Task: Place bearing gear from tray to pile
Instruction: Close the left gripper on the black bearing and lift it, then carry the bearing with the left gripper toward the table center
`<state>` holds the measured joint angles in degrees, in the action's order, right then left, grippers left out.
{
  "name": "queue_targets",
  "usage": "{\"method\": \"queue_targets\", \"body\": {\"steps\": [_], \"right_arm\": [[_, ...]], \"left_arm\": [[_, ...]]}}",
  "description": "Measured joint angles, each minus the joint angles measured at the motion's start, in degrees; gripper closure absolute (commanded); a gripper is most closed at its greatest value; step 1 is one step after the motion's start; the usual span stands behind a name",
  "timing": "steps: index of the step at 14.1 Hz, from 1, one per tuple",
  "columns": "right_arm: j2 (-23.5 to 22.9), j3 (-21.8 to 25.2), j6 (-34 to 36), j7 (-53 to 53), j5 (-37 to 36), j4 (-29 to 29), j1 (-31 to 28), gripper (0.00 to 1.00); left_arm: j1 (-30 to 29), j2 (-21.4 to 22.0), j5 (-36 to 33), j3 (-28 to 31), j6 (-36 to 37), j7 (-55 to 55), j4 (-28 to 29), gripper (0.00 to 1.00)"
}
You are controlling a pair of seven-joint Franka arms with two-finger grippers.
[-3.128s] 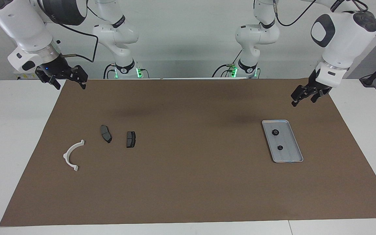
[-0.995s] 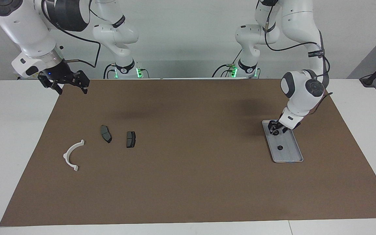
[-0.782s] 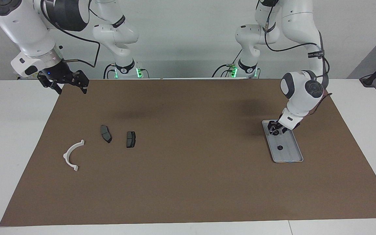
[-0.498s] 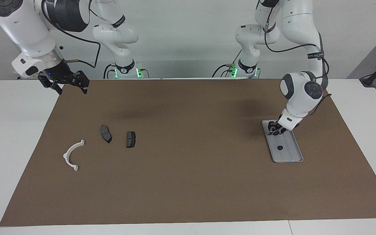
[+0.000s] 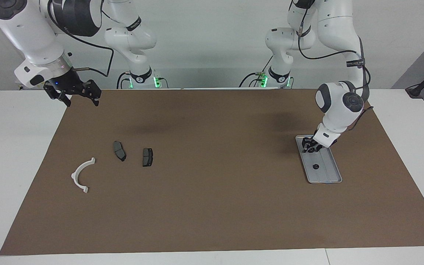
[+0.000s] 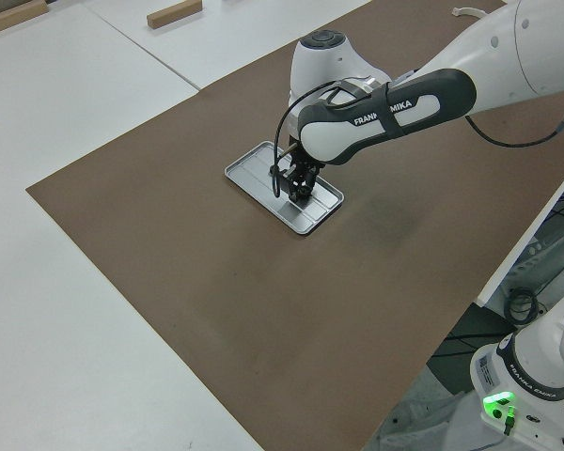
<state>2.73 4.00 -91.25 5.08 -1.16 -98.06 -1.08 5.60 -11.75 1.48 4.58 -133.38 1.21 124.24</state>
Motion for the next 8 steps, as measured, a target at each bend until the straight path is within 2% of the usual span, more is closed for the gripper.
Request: {"method": "queue_targets", "body": {"steps": [3,4,8], "right_arm": [[0.03,0.08,-0.05,0.0,0.0,0.0,-0.04,0.0],[0.04,0.15,-0.05,0.0,0.0,0.0,-0.12,0.0],[0.05,0.27,-0.06,0.0,0.0,0.0,-0.36,0.0]], "left_arm": [[0.06,0.32,-0.01,-0.21,-0.51,0.02,0.07,0.9],[0.06,0.32,-0.01,-0.19,-0.54,0.02,0.08,0.98],[0.08,0.31,-0.01,-0.21,0.63,-0.1,-1.08,1.0]]}}
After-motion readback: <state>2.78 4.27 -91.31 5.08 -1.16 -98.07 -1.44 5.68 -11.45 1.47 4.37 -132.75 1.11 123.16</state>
